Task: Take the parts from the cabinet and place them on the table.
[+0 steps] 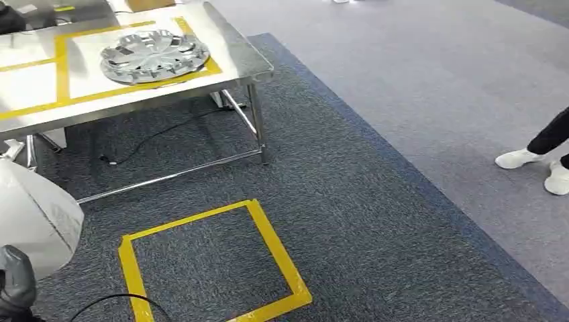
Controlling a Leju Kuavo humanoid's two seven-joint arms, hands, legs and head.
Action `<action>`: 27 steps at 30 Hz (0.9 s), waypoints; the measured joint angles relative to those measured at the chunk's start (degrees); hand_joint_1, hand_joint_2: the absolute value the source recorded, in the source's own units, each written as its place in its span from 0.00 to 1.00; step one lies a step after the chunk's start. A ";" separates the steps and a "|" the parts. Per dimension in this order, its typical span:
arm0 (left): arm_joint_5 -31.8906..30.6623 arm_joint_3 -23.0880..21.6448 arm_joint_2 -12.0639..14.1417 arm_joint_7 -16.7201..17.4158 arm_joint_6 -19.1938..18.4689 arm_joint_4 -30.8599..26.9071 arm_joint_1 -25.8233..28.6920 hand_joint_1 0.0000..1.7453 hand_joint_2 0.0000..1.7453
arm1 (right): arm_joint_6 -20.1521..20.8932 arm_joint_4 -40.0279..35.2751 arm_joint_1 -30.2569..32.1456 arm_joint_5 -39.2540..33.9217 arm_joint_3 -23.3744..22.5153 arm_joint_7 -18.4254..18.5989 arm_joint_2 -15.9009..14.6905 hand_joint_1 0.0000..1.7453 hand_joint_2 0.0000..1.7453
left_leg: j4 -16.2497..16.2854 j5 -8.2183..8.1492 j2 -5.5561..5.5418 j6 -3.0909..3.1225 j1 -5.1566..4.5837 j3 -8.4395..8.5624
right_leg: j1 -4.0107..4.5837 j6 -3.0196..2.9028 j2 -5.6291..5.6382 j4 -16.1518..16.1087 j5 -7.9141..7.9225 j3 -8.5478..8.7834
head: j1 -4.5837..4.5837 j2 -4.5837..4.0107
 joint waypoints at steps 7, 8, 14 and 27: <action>-0.09 0.09 0.00 -0.02 0.13 0.02 0.16 1.00 1.00 | -0.02 -0.09 -0.28 0.35 0.02 0.07 0.00 0.00 0.00 | -3.96 -0.11 -0.11 2.58 -0.40 1.54 | 0.29 2.31 0.57 0.84 -2.36 0.65 | 0.31 0.00; -0.09 0.07 -0.04 0.00 0.13 0.04 -0.02 1.00 1.00 | -0.02 -0.09 -0.28 0.35 0.02 0.09 0.00 0.00 0.00 | -3.94 -0.06 -0.79 2.79 -0.29 1.45 | 0.17 2.43 3.02 4.39 -4.45 -0.93 | 0.44 0.00; -0.11 0.07 -0.11 0.00 0.13 0.11 -0.02 1.00 1.00 | -0.02 -0.04 0.17 0.33 0.02 0.26 -0.04 0.00 0.00 | -3.78 -0.20 -5.92 2.97 -0.31 1.68 | 0.16 2.17 5.41 10.99 -2.47 -6.47 | 0.48 0.00; 0.00 -0.04 -0.13 0.00 0.09 0.35 -0.25 1.00 1.00 | -0.55 -0.04 0.23 0.11 -0.04 -0.68 0.07 0.00 0.00 | 14.30 -8.13 -2.46 -0.40 0.15 -7.43 | -0.16 -0.32 2.60 -0.31 0.60 -0.63 | -0.22 0.00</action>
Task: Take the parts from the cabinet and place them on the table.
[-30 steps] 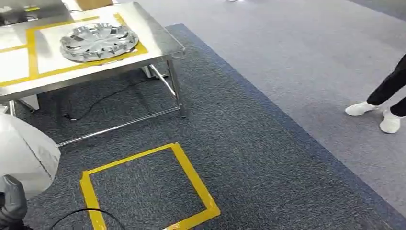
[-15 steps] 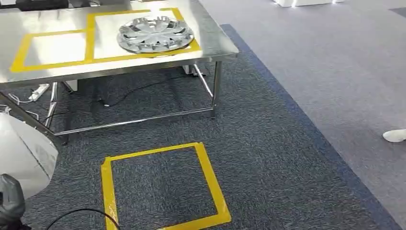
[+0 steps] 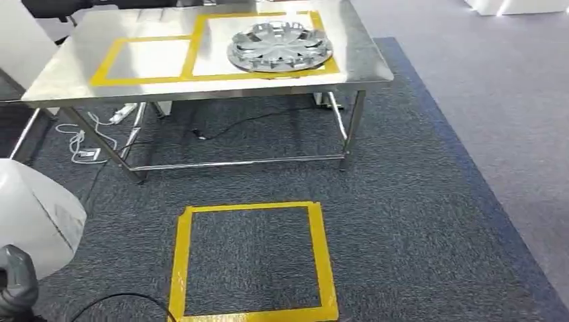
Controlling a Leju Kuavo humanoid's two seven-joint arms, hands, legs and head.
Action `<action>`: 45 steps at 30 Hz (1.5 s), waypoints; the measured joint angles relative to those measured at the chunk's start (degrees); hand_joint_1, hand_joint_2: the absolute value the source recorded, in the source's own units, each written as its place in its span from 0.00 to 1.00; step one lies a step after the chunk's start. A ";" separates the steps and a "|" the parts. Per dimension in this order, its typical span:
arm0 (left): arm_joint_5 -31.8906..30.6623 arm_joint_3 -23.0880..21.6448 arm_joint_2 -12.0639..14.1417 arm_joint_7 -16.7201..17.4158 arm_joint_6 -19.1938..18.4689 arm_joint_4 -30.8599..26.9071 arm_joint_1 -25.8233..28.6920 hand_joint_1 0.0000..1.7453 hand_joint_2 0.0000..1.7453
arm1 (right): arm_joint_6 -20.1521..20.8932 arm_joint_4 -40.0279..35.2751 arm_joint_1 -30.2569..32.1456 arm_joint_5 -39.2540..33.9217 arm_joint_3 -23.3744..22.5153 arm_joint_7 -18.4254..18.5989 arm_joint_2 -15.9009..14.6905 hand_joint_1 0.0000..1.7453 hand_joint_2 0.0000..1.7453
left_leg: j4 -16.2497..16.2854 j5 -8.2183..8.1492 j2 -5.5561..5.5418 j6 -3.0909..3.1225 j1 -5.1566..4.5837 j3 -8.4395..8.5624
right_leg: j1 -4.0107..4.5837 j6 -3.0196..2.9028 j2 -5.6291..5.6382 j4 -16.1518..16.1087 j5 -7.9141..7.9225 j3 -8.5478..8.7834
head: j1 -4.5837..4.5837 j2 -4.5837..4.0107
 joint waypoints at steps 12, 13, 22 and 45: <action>-0.15 0.07 -0.15 0.02 0.35 0.11 0.47 1.00 1.00 | -0.77 -0.02 -0.47 -2.36 -0.55 -0.18 0.04 0.00 0.00 | -17.64 7.36 2.53 2.52 -0.79 9.30 | 0.39 -0.28 -0.47 0.00 -0.73 0.96 | 0.68 0.00; -0.15 0.07 -0.20 -0.02 0.48 0.11 0.61 1.00 1.00 | -0.83 -0.02 -0.53 -2.36 -0.61 -0.13 0.02 0.00 0.00 | -17.68 7.33 2.31 2.54 -0.89 9.32 | 0.36 -1.39 -0.41 -0.16 -2.38 1.40 | 0.65 0.00; 0.17 0.20 -0.33 0.00 1.11 0.07 1.75 1.00 1.00 | -5.40 -0.02 -0.24 -1.88 -1.18 -2.88 0.04 0.00 0.00 | -17.59 7.12 2.17 2.87 -1.00 9.26 | 0.11 1.90 -0.45 -0.79 -1.22 2.18 | 0.66 0.00; -0.52 1.48 -1.46 -0.02 0.94 -0.76 2.84 1.00 1.00 | -10.93 -0.04 -0.36 -0.87 -1.90 -5.12 0.17 0.00 0.00 | -19.06 7.66 1.73 4.01 -0.35 10.07 | 0.06 3.22 1.16 0.94 -3.16 1.44 | 0.70 0.00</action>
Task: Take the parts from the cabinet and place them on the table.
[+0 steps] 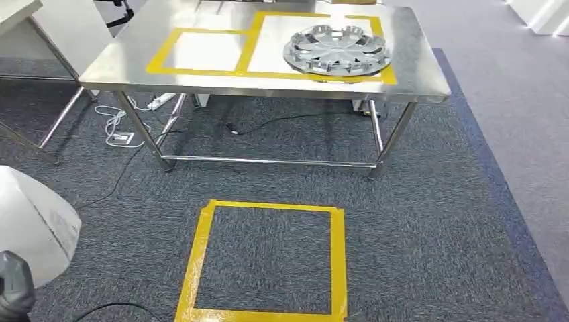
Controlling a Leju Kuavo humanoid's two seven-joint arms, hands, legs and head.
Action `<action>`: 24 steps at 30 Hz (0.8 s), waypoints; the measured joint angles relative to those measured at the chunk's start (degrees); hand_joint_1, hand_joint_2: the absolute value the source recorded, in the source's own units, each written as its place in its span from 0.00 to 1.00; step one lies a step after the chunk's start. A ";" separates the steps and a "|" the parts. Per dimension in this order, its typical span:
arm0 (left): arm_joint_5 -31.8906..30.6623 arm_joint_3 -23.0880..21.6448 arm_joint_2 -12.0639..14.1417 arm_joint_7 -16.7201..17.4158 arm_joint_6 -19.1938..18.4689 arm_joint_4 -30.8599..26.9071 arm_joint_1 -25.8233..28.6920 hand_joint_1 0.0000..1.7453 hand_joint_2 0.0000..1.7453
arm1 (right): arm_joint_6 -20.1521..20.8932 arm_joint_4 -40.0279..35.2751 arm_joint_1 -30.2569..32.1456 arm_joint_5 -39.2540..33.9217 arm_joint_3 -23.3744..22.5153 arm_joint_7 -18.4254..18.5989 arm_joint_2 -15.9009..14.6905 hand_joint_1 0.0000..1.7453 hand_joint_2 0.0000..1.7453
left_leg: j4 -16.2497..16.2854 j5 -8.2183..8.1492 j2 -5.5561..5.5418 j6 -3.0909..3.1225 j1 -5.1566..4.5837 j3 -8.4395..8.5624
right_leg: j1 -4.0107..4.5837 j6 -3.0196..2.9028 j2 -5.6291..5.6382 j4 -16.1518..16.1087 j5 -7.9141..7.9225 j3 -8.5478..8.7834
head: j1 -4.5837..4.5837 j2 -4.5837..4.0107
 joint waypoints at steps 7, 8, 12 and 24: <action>-0.22 0.26 -0.37 0.02 -0.04 -0.05 0.10 1.00 1.00 | 1.86 0.04 0.58 0.11 -0.02 0.46 -0.02 0.00 0.00 | 0.26 -0.37 -1.24 -0.55 0.29 0.30 | -0.43 0.32 1.09 7.48 1.27 -5.76 | 0.24 0.00; -0.24 0.26 -0.39 0.02 -0.04 -0.05 0.09 1.00 1.00 | 1.90 0.04 0.56 0.13 -0.02 0.57 -0.02 0.00 0.00 | 0.51 -0.63 -1.35 -0.95 0.41 0.42 | -0.60 0.38 1.13 2.25 3.91 -3.44 | 0.28 0.00; -0.63 0.31 -0.44 0.02 0.02 -0.09 0.06 1.00 1.00 | 2.14 0.09 0.35 0.13 -0.02 0.96 0.04 0.00 0.00 | 1.18 -0.71 -1.70 -2.46 0.11 -0.13 | -0.23 -1.01 1.78 0.26 3.00 -2.28 | 0.17 0.00; -0.81 0.35 -0.46 0.02 0.35 -0.31 -0.02 1.00 1.00 | 2.45 0.09 0.40 0.35 -0.02 1.40 0.04 0.00 0.00 | 3.03 0.12 -1.40 -2.57 0.25 -1.21 | -0.25 -2.49 0.99 -0.06 2.55 -1.36 | -0.07 0.00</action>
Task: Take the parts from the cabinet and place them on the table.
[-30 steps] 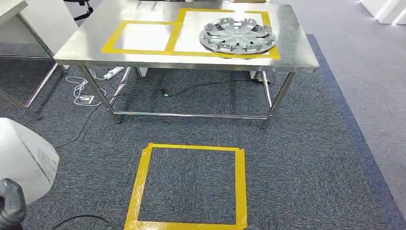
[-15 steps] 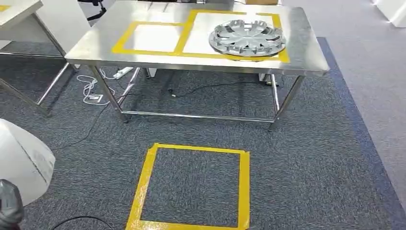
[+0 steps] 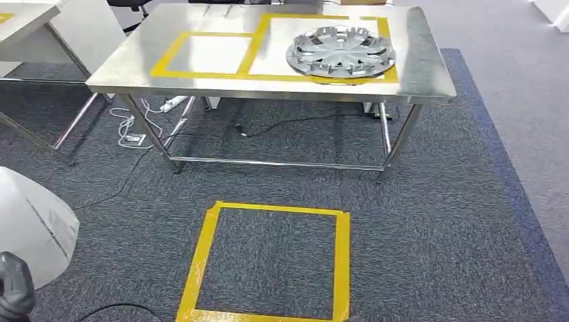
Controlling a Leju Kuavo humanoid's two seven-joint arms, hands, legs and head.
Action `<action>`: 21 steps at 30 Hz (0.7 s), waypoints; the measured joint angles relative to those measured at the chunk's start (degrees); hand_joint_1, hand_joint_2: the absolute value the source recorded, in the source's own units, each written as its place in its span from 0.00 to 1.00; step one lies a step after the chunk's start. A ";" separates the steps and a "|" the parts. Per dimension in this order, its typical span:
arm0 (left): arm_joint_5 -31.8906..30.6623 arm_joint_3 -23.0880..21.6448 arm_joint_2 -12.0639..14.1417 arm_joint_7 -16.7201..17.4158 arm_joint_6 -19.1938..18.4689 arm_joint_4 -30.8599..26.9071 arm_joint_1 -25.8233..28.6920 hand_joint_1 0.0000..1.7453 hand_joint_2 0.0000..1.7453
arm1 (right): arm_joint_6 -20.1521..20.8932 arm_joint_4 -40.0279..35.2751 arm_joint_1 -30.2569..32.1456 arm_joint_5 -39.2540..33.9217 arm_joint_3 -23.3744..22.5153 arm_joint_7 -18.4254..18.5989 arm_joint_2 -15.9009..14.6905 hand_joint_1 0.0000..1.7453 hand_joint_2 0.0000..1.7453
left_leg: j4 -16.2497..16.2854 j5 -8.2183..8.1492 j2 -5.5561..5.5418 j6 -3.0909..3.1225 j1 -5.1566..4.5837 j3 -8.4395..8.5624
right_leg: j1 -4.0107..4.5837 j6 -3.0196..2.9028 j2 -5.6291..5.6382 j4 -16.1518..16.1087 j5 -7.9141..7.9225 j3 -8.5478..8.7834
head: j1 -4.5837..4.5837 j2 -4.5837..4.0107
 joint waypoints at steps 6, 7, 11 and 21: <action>0.00 0.04 -0.04 0.00 0.13 -0.48 0.01 1.00 1.00 | 0.15 0.00 -0.21 0.02 0.00 0.02 0.02 0.00 0.00 | -2.14 -0.51 -0.01 1.32 0.04 0.74 | 0.31 1.98 0.13 0.61 -0.99 -0.74 | 0.39 0.00; 0.00 0.04 -0.15 0.00 0.13 -0.61 -0.09 1.00 1.00 | 0.17 0.00 -0.27 0.02 0.00 0.02 0.02 0.00 0.00 | -2.17 -0.53 0.02 1.63 0.05 0.72 | 0.33 2.05 0.17 3.67 -2.87 -2.18 | 0.66 0.00; -0.02 0.07 -0.22 0.00 0.13 -0.61 -0.01 1.00 1.00 | 0.31 0.00 -0.02 0.02 0.00 0.04 0.02 0.00 0.00 | -2.09 -0.91 -0.01 2.25 -0.31 0.78 | 0.38 2.27 0.19 17.97 -7.17 -10.02 | 0.74 0.00; -0.15 0.09 -0.17 0.00 0.28 -0.83 -0.01 1.00 1.00 | 1.07 0.00 0.16 -0.13 -0.07 -0.50 -0.17 0.00 0.00 | -1.34 -2.52 -0.16 0.22 -0.44 1.99 | 0.54 -0.24 0.21 -1.18 1.12 -0.52 | 0.59 0.00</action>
